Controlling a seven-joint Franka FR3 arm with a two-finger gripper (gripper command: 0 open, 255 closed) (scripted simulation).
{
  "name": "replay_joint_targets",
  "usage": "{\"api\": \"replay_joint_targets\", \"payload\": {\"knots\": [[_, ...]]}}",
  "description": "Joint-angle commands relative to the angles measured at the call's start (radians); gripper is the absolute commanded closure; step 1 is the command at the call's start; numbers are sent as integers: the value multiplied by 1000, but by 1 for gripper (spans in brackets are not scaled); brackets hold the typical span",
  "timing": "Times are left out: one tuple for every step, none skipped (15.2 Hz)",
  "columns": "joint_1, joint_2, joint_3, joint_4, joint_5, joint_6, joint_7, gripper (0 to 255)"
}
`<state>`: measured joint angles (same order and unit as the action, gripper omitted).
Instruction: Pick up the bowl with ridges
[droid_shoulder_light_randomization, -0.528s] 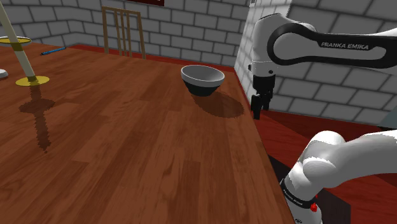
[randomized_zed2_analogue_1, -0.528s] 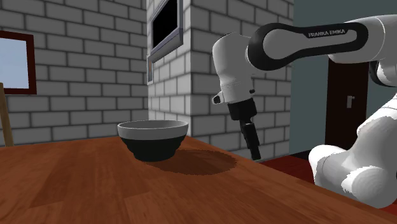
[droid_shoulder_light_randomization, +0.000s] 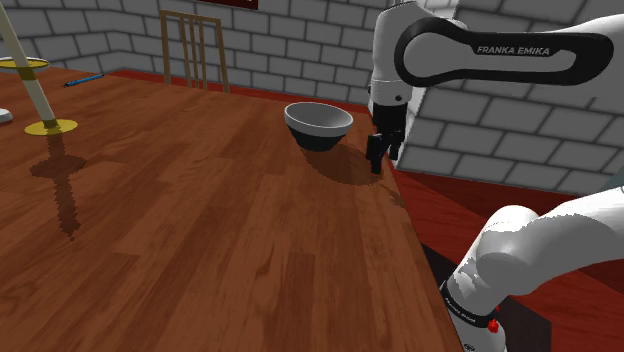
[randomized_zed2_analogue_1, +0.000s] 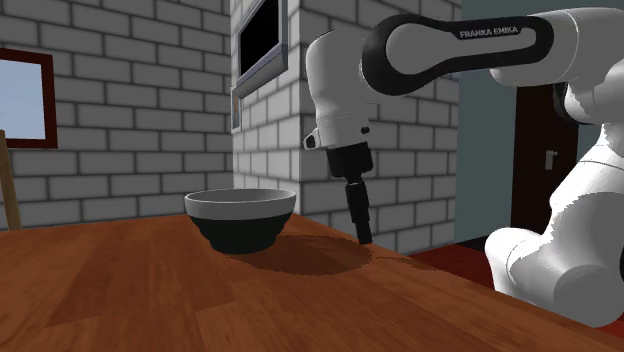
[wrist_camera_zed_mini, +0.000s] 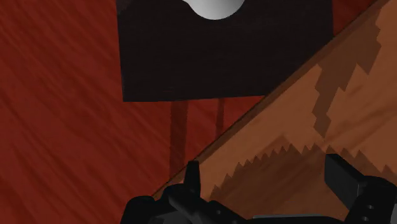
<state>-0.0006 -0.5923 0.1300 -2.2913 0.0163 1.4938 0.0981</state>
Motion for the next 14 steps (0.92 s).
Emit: {"api": "replay_joint_targets", "payload": {"knots": [[1,68,22,78,2,13,28,0],[1,96,32,111,1,19,40,0],[1,125,42,145,0,24,53,0],[1,154,51,180,-3,29,66,0],[1,183,61,216,-6,32,79,0],[1,212,71,253,-10,35,92,0],[2,241,80,291,-15,36,105,0],[2,271,90,330,-21,37,119,0],[3,301,99,370,-28,36,132,0],[4,331,109,411,-36,35,146,0],[5,362,118,454,-44,32,160,0],[6,393,127,498,-54,28,174,0],[9,425,137,543,-65,23,188,0],[12,457,146,591,-77,16,202,0]]}}
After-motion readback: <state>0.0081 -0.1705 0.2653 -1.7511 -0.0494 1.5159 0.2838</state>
